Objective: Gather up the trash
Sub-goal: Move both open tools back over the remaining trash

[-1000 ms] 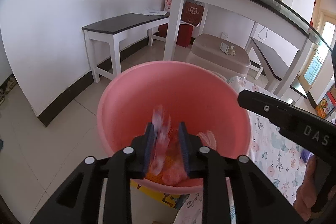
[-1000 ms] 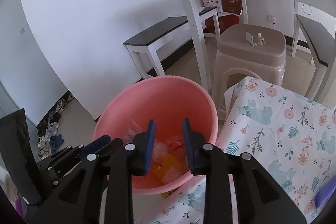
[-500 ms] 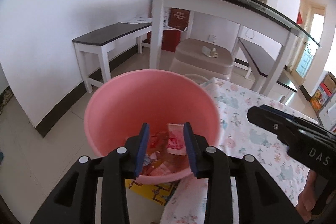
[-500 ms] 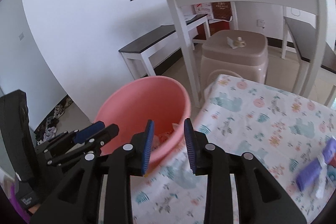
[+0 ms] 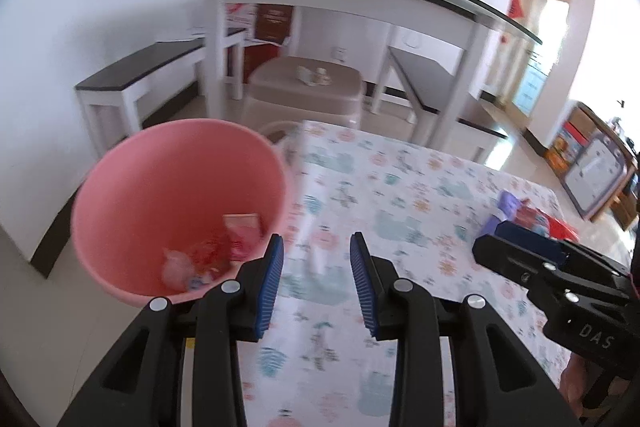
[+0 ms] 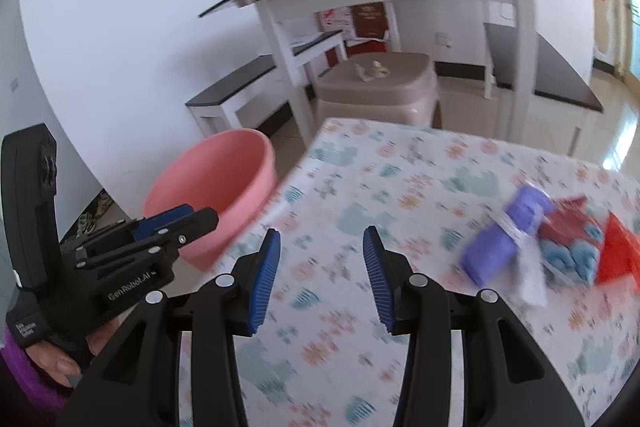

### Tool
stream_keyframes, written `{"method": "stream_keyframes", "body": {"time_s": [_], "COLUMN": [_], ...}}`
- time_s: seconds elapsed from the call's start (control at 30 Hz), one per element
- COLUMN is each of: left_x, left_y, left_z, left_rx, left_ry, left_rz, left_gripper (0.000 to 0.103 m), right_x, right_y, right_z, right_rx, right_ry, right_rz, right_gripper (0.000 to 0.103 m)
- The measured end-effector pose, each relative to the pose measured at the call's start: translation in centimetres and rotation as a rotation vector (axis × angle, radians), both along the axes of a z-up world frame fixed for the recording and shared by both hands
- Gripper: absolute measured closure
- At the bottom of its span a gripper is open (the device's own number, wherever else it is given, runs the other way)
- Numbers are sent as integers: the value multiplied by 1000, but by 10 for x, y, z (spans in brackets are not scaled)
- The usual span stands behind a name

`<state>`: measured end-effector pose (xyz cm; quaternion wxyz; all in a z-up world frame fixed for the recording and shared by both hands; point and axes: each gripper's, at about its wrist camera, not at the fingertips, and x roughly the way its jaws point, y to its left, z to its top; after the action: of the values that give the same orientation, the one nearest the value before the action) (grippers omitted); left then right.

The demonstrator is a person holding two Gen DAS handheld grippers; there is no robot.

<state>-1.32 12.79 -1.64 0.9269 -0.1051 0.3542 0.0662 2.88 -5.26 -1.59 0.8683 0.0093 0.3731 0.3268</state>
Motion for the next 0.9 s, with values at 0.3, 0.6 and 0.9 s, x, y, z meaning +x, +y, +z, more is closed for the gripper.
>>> {"method": "stream_keyframes", "body": {"time_s": [0.3, 0.6, 0.9], "left_x": [16, 36, 77], "left_y": [-46, -101, -148], "left_z": [-5, -8, -18], "left_rx": [-83, -61, 22], "left_ry": [14, 29, 66], "left_rz": [-149, -302, -444], "left_gripper": [68, 68, 68], "right_x": [-10, -7, 2], "right_y": [-74, -151, -182], "right_z": [-10, -24, -36], "right_rx": [-36, -21, -10], "right_ry": [3, 35, 65], "right_rz": [-134, -316, -379], "right_gripper": [59, 59, 59]}}
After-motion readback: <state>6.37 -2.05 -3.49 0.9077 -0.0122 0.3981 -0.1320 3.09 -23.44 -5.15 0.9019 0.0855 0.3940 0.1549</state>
